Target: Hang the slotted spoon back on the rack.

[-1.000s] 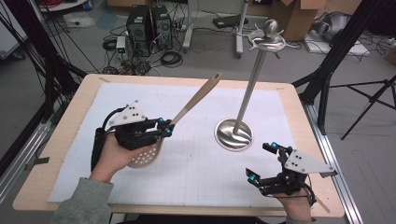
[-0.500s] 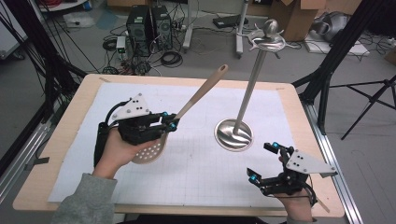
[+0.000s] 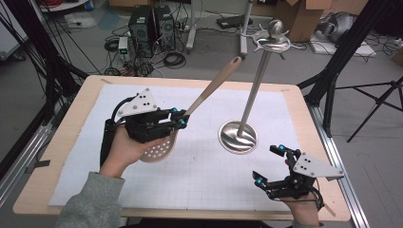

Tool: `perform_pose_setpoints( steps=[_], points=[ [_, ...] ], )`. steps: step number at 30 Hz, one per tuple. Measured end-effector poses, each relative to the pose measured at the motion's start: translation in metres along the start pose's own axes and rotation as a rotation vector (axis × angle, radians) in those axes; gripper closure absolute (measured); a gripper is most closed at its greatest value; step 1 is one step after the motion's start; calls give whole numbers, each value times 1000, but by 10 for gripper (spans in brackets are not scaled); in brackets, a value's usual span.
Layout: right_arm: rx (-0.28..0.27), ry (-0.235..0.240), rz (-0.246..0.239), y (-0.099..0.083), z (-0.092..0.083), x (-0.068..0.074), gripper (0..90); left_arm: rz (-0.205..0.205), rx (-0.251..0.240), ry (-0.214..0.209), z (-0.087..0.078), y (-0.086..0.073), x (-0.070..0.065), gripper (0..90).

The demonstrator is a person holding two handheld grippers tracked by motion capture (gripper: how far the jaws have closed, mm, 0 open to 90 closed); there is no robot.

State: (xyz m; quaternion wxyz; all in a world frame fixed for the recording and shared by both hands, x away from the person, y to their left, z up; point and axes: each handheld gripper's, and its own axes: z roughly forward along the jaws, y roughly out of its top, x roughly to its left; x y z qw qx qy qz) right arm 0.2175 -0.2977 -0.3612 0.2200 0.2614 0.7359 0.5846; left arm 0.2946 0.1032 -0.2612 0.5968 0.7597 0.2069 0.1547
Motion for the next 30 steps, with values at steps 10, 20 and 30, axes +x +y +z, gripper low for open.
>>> perform_pose_setpoints(
  steps=[10,20,30],
  points=[
    [3,1,-3,-1,1,0,15,0,-36,-4,-5,13,-2,778],
    [-2,1,5,-1,-2,-1,15,12,-44,-27,1,22,-6,778],
    [-3,-2,9,-1,-3,0,15,15,-37,-35,8,25,-8,778]
  ],
)
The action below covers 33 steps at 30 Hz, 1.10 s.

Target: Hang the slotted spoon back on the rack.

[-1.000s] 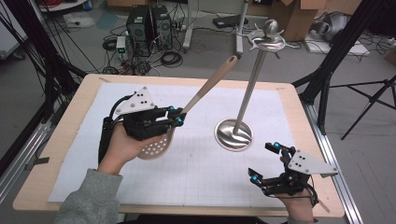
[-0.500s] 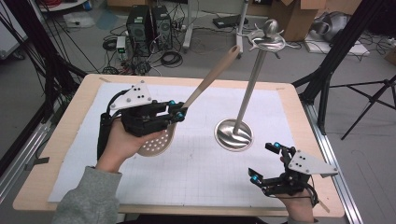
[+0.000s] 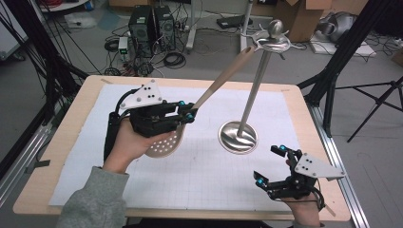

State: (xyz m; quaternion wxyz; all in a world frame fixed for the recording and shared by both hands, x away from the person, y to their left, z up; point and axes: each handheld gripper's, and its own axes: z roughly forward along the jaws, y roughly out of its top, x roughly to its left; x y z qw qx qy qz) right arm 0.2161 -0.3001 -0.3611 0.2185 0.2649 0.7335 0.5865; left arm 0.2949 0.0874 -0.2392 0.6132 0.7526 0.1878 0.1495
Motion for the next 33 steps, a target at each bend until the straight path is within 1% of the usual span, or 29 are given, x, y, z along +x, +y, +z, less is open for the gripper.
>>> perform_pose_setpoints(
  steps=[8,10,12,14,22,26,30,32,33],
  points=[
    [0,2,0,0,0,0,15,1,9,-8,8,-1,-1,778],
    [-5,0,-10,0,0,-1,15,-1,7,-6,9,-2,-2,778],
    [-8,0,-8,0,-1,-1,15,6,10,-5,11,-2,-1,778],
    [-5,0,-1,0,-1,0,15,4,7,-7,12,-2,-2,778],
    [-6,0,-4,0,-1,-1,15,2,5,-3,12,-2,-1,778],
    [-3,3,0,0,-2,0,15,6,8,0,12,-2,-1,778],
    [-8,0,-7,0,-2,-1,15,4,11,1,12,-2,-1,778],
    [-8,0,-3,0,-2,-1,15,11,13,4,12,-2,-1,778],
    [-6,0,-3,0,-3,-1,15,6,15,5,13,-3,-1,778]
  ],
)
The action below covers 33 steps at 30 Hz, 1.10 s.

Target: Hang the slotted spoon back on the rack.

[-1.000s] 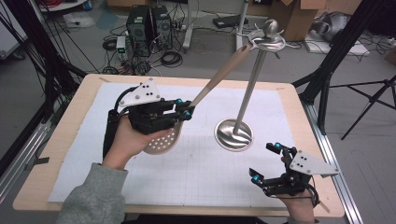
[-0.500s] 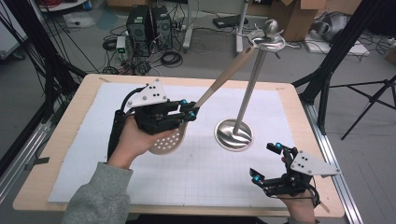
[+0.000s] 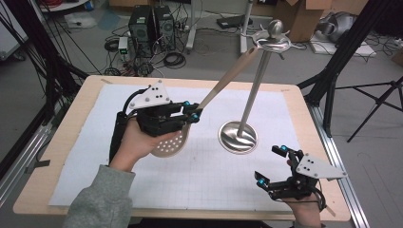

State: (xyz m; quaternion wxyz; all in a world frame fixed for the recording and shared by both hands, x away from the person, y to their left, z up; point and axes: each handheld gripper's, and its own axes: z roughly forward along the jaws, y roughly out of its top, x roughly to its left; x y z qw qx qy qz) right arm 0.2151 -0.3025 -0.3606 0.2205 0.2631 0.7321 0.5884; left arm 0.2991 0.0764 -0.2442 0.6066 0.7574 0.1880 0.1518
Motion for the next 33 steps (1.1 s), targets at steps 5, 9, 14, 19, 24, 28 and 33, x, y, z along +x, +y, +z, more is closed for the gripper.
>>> perform_pose_setpoints(
  steps=[5,9,14,19,24,28,33],
  points=[
    [-1,1,0,0,0,0,15,6,0,6,0,-1,1,778],
    [-2,1,-2,0,0,0,15,6,-2,15,-1,-1,2,778],
    [-1,-1,-1,0,0,0,15,0,-3,22,-2,-1,3,778],
    [4,1,1,0,1,1,15,-2,-7,23,-1,-2,3,777],
    [6,2,2,0,0,1,15,-6,-14,29,-2,-2,5,778],
    [4,-3,0,0,0,0,15,1,-12,29,-3,-2,5,778],
    [-2,-3,-2,0,0,0,15,3,-14,33,-4,-2,6,778]
  ],
)
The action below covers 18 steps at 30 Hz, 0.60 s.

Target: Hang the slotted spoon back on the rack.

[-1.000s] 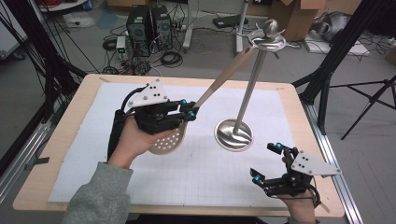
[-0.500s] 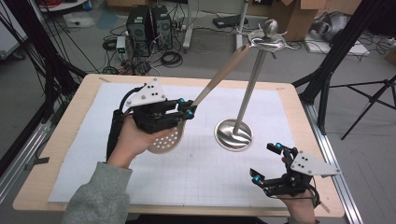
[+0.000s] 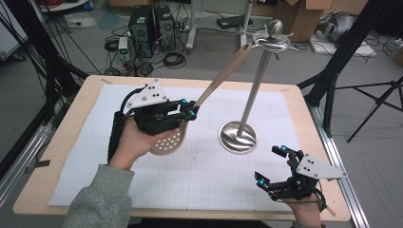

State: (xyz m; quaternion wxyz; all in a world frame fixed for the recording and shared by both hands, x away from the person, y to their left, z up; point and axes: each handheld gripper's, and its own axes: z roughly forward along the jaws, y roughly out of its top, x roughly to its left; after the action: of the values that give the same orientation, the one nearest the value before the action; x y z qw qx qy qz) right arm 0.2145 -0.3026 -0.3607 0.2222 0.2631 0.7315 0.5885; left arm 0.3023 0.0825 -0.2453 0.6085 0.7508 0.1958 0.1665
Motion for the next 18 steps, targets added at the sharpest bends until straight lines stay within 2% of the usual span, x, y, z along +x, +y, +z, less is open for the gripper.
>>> perform_pose_setpoints(
  steps=[18],
  points=[
    [-6,1,6,0,-3,-1,15,-16,11,-2,9,-2,2,778]
  ],
)
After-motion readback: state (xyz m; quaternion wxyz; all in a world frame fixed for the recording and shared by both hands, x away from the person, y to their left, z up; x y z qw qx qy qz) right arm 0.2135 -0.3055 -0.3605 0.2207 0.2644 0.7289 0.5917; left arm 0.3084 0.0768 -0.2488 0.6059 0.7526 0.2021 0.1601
